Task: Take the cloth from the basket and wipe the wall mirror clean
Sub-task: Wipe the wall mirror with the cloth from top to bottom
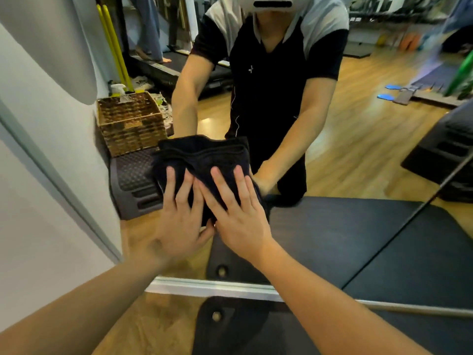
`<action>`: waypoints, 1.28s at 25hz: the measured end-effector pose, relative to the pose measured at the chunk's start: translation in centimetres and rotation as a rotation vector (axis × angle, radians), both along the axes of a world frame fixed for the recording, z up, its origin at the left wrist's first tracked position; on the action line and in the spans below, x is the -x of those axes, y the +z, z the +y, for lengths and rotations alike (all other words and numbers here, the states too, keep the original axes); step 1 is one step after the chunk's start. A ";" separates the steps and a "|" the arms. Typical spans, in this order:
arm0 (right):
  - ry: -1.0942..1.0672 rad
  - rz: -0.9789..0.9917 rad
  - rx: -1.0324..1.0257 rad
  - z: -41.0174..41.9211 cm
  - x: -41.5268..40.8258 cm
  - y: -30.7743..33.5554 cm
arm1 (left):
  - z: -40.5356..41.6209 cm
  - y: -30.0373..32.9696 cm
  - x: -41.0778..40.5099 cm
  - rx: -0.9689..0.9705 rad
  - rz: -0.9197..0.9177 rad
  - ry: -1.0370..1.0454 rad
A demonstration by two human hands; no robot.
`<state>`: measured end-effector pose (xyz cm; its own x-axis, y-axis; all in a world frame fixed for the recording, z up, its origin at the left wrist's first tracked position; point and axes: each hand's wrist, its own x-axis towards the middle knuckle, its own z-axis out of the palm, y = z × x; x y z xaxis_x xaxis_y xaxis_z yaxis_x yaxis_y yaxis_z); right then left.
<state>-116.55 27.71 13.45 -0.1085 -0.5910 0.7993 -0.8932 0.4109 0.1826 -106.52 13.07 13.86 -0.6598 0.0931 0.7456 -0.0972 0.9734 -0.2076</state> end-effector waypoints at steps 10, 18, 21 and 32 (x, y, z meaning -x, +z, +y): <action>-0.154 -0.011 0.107 20.5 10.4 10.5 | 20.8 10.3 12.5 -0.044 0.072 -0.147; -0.241 0.178 0.345 24.8 15.3 30.8 | 26.8 31.2 17.7 -0.011 0.311 -0.186; -0.204 0.149 0.359 25.3 15.9 29.4 | 27.1 29.6 18.8 -0.001 0.379 -0.174; -0.231 -0.041 0.234 28.4 15.1 7.1 | 27.8 8.1 19.2 0.085 0.197 -0.281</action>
